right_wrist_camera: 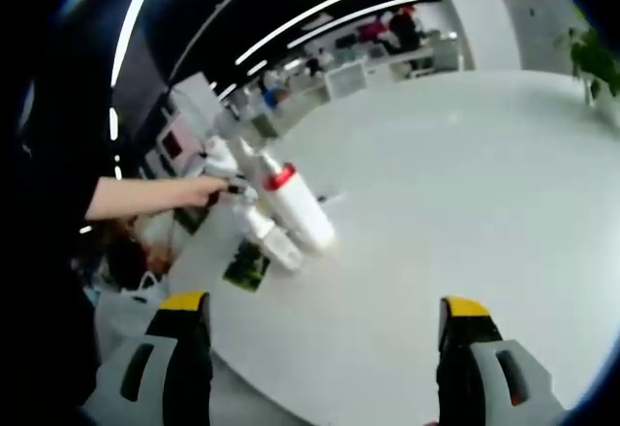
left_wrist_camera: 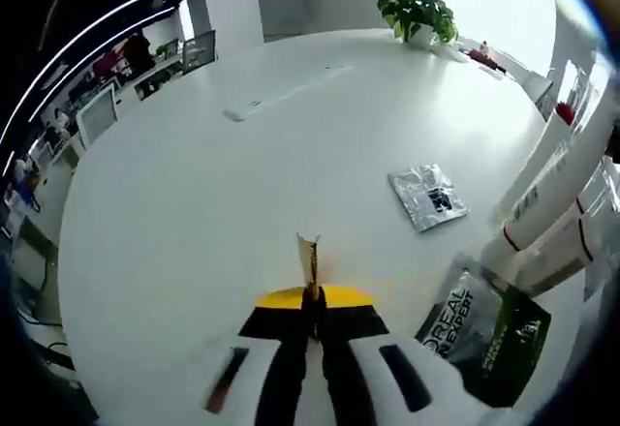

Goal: Arrange the skincare products in the storage area until every visible bottle or jar stands upright without overlapping.

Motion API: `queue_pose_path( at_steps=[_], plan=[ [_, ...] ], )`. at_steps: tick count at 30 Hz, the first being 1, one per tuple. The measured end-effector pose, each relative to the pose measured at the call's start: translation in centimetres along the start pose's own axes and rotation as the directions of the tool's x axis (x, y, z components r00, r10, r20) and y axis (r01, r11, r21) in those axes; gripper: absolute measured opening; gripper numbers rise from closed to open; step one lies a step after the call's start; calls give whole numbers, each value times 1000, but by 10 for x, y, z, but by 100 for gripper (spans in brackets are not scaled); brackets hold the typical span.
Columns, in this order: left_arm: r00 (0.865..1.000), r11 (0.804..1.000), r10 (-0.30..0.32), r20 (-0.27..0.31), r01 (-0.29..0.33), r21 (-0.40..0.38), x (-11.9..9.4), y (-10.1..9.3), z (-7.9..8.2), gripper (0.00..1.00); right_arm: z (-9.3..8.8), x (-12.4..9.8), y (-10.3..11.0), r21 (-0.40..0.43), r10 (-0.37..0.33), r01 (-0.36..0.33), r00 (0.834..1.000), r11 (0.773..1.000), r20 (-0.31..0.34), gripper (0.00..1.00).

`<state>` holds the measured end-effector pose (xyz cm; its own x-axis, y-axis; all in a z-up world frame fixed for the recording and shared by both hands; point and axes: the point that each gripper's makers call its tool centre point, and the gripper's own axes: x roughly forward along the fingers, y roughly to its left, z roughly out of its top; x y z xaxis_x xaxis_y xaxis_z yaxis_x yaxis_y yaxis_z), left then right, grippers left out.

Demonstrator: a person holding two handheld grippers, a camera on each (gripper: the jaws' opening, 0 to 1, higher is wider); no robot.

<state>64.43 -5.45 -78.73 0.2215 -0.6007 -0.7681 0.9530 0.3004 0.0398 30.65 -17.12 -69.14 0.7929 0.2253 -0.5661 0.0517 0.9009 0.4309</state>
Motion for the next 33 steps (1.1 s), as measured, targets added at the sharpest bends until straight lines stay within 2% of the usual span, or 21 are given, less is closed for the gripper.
queue_pose_path(
  at_steps=[3, 7, 9, 13, 20, 28, 33],
  plan=[
    [1000, 1000, -4, -6, 4, 23, 5, -3, 5, 0, 0, -1, 0, -1, -2, 2, 1000, 1000, 1, 99],
    [1000, 1000, 5, -11, -5, -5, 4, -1, 6, 0, 2, -2, 1, 0, -3, 3, 1000, 1000, 6, 99],
    [1000, 999, -9, -15, 8, -47, 4, -3, 7, 0, 4, -2, 2, -6, -1, 1, 1000, 1000, 6, 99],
    [1000, 999, -22, -22, 21, -47, -6, -6, -3, 0, 6, -3, 4, -9, 3, -3, 1000, 1000, 12, 99],
    [1000, 996, -13, 14, 14, -88, -26, -6, 2, 0, 12, -2, 11, -29, 15, -14, 1000, 999, 18, 99],
    [1000, 996, -9, 20, 11, -88, -41, -12, -1, 0, 16, -3, 17, -38, 24, -23, 999, 999, 32, 99],
    [999, 995, -9, 42, 13, -96, -50, -12, 3, 0, 21, -4, 23, -46, 29, -27, 999, 999, 40, 99]
  ],
)
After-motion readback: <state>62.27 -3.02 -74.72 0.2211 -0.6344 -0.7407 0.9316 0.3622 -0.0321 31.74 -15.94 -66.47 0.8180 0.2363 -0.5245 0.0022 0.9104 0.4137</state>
